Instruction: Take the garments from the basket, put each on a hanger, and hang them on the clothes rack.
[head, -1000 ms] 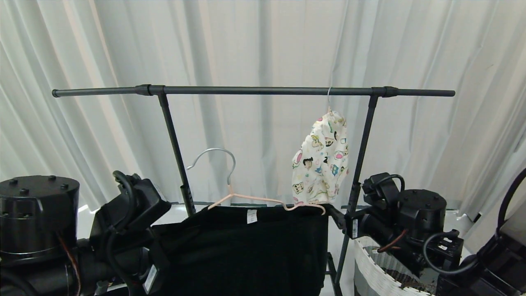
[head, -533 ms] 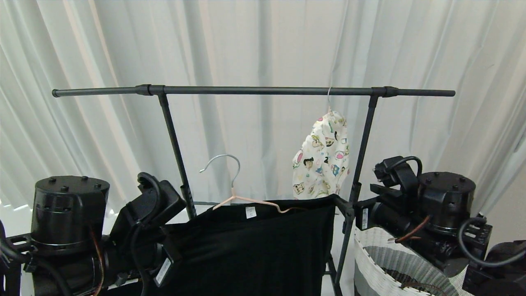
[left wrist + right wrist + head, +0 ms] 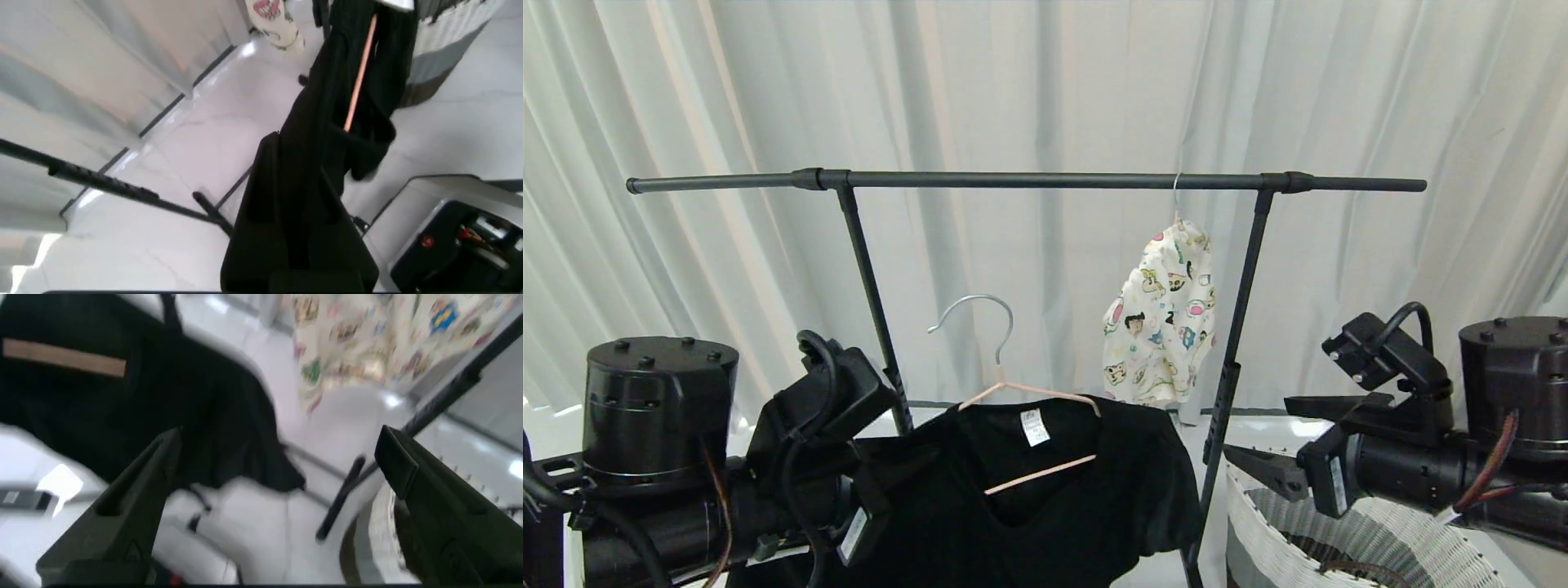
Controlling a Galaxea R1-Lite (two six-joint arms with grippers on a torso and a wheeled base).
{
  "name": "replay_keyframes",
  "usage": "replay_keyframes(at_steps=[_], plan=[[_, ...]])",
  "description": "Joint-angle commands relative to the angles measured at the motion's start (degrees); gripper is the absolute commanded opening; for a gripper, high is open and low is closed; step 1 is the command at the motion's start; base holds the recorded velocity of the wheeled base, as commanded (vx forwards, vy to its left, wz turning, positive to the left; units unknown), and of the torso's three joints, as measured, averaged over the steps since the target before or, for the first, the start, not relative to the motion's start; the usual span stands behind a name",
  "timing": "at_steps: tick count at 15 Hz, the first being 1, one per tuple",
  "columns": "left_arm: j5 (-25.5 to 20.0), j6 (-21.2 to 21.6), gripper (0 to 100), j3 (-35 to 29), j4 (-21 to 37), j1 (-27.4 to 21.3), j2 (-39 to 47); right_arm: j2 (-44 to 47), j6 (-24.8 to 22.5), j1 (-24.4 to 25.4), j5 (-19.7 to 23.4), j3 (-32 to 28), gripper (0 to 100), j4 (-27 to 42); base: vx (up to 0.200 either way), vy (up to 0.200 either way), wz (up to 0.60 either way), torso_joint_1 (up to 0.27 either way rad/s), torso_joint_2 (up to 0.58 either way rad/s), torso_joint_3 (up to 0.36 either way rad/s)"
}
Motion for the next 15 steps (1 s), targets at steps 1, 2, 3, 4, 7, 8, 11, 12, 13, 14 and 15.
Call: replay_keyframes(at_steps=[1, 2, 3, 4, 7, 8, 11, 12, 13, 14, 15], plan=[[-0.52, -0.08, 0, 0.17, -1.62, -1.27, -0.82, -5.77, -1.8, -1.7, 2.2, -3.7, 100, 4.3, 0.0, 0.0, 0.0, 0.0, 0.0, 0.0], [-1.92, 0.01, 0, 0.17, -2.14, -2.58, -1.17, -6.12, -4.88, -1.52, 3.69, -6.17, 100, 7.2, 0.0, 0.0, 0.0, 0.0, 0.0, 0.0], [-3.42, 0.01, 0, 0.17, -2.14, -4.25, -1.34, -6.12, -9.45, -1.52, 6.86, -9.24, 100, 11.15, 0.0, 0.0, 0.0, 0.0, 0.0, 0.0], [-3.42, 0.01, 0, 0.26, -2.14, -6.01, -1.26, -6.03, -14.2, -1.43, 10.11, -12.14, 100, 15.72, 0.0, 0.0, 0.0, 0.0, 0.0, 0.0], [-3.51, 0.36, 0, 0.52, -2.93, -9.26, -0.55, -5.85, -24.48, -0.03, 17.75, -20.14, 100, 29.52, 0.0, 0.0, 0.0, 0.0, 0.0, 0.0], [-3.51, 0.54, 0, 0.52, -3.11, -10.23, -0.73, -5.77, -25.09, 2.34, 19.07, -22.34, 100, 33.91, 0.0, 0.0, 0.0, 0.0, 0.0, 0.0], [-3.86, 2.03, 0, 0.52, -3.11, -11.55, -1.26, -2.78, -25.27, 9.02, 19.34, -23.48, 100, 36.55, 0.0, 0.0, 0.0, 0.0, 0.0, 0.0], [-4.38, 2.12, 0, 0.43, -3.11, -12.16, -1.26, -0.93, -25.36, 10.69, 19.34, -23.66, 100, 36.46, 0.0, 0.0, 0.0, 0.0, 0.0, 0.0], [-4.65, 2.21, 0, 0.43, -3.2, -12.52, -1.43, 0.56, -25.45, 11.66, 19.34, -23.83, 100, 36.29, 0.0, 0.0, 0.0, 0.0, 0.0, 0.0], [-4.56, 2.65, 0, 0.43, -3.46, -12.6, -1.61, 2.06, -25.45, 12.1, 19.25, -23.83, 100, 35.5, 0.0, 0.0, 0.0, 0.0, 0.0, 0.0], [-4.65, 3.35, 0, 0.43, -3.64, -12.6, -1.69, 3.29, -25.36, 12.01, 19.16, -23.74, 100, 34.71, 0.0, 0.0, 0.0, 0.0, 0.0, 0.0]])
